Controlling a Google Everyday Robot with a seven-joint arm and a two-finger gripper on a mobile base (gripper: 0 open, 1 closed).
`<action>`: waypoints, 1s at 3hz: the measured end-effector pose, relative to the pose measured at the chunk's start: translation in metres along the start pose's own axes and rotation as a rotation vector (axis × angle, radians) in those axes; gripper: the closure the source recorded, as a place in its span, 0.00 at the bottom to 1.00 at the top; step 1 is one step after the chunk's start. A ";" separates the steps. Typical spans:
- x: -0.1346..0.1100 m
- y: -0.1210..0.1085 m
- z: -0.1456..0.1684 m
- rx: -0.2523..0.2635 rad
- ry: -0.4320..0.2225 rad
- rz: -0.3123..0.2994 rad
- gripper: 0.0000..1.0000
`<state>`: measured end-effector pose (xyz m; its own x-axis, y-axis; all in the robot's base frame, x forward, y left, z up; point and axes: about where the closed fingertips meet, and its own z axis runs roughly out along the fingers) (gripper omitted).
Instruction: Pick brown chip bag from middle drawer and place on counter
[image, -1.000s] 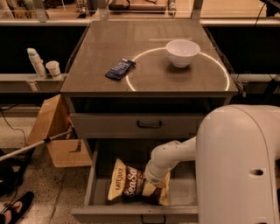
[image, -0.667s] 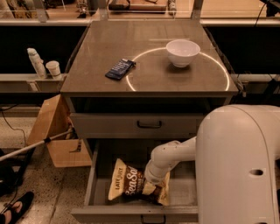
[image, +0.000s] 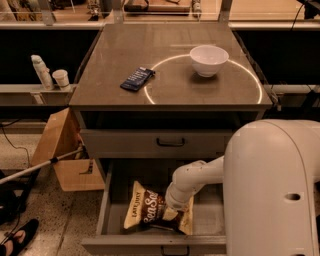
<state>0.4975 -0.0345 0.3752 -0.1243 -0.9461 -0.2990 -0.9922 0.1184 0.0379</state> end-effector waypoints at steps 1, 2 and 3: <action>0.000 0.000 -0.001 0.000 0.000 0.000 1.00; -0.001 0.000 -0.004 0.000 -0.001 0.000 1.00; -0.026 0.008 -0.071 -0.003 -0.104 -0.023 1.00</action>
Offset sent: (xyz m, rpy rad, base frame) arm -0.0062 0.0007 0.0460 0.0410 0.0170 0.0308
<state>0.4930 -0.0301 0.4509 -0.1006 -0.9123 -0.3969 -0.9949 0.0956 0.0325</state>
